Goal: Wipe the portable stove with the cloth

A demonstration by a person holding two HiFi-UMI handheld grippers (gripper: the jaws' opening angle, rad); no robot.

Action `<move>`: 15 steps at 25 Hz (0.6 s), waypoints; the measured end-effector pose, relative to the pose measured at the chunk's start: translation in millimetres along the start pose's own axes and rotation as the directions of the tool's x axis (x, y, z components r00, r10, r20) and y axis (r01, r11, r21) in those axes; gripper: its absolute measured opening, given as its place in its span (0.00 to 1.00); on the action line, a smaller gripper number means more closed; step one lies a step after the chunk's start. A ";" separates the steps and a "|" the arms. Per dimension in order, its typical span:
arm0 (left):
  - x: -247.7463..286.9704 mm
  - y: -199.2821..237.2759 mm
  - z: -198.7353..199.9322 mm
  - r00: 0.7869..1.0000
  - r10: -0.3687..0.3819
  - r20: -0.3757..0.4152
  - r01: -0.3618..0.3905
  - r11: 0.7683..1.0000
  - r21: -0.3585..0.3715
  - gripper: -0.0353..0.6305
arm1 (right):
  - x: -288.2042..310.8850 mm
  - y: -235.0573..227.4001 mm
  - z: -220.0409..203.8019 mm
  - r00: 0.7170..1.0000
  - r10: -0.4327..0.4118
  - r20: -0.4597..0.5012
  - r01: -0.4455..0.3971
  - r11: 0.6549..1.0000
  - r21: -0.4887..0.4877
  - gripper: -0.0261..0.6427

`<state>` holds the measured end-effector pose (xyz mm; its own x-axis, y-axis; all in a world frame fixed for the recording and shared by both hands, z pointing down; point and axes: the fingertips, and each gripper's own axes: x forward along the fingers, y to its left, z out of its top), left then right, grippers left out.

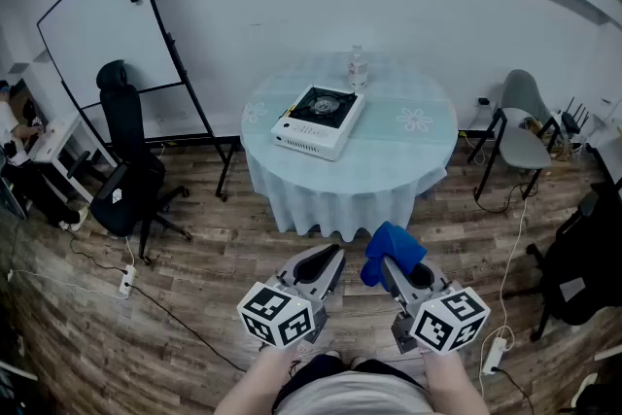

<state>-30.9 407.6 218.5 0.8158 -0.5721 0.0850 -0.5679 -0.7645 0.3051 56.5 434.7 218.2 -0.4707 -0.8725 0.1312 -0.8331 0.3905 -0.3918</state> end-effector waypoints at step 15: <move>6.5 -11.6 -8.8 1.000 -0.023 -0.014 0.022 0.998 -0.064 0.13 | -4.0 -6.2 -11.7 0.999 0.005 -0.033 -0.005 1.000 -0.001 0.15</move>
<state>-18.0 415.4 223.8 0.8299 -0.5505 0.0909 -0.5417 -0.7562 0.3671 60.1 439.3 230.8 -0.4843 -0.8604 0.1587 -0.8309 0.3955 -0.3914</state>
